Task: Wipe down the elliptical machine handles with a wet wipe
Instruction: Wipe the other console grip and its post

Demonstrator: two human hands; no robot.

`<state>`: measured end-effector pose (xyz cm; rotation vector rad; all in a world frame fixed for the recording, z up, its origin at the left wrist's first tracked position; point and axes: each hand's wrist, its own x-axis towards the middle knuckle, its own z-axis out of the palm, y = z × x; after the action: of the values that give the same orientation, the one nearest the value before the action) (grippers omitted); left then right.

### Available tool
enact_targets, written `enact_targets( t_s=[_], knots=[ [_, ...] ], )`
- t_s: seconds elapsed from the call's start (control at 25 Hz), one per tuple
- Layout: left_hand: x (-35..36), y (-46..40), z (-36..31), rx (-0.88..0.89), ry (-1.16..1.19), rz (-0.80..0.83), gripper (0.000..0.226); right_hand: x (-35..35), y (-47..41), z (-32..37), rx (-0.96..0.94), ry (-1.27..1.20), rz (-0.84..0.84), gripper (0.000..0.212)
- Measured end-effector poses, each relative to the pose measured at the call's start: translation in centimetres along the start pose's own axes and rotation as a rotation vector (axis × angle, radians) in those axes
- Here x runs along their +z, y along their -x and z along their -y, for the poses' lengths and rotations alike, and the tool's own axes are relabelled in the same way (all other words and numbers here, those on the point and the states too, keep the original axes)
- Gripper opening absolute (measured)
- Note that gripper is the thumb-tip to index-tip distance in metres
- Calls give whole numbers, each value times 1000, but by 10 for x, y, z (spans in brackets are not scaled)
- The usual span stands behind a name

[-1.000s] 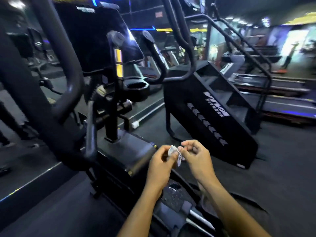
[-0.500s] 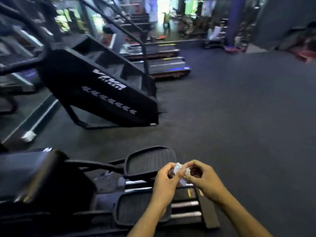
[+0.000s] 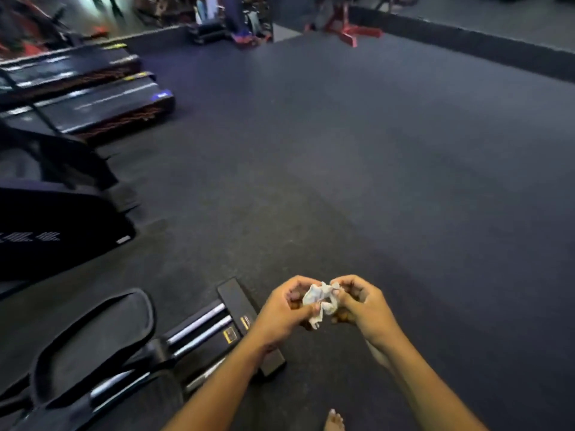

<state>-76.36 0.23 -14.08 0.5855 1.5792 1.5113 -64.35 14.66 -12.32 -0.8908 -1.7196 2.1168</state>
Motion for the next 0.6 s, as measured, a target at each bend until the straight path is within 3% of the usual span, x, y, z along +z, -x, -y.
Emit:
enact_targets(
  t_s=[0.16, 0.4, 0.6],
  knots=[
    [16, -53, -6, -56, 14, 46, 38, -34, -37, 7, 3, -44, -54, 18],
    [-10, -145, -6, -67, 59, 23, 30, -37, -124, 23, 65, 17, 19, 36],
    [-82, -248, -19, -47, 191, -101, 36, 9, -264, 58, 73, 227, 108, 20]
  ],
)
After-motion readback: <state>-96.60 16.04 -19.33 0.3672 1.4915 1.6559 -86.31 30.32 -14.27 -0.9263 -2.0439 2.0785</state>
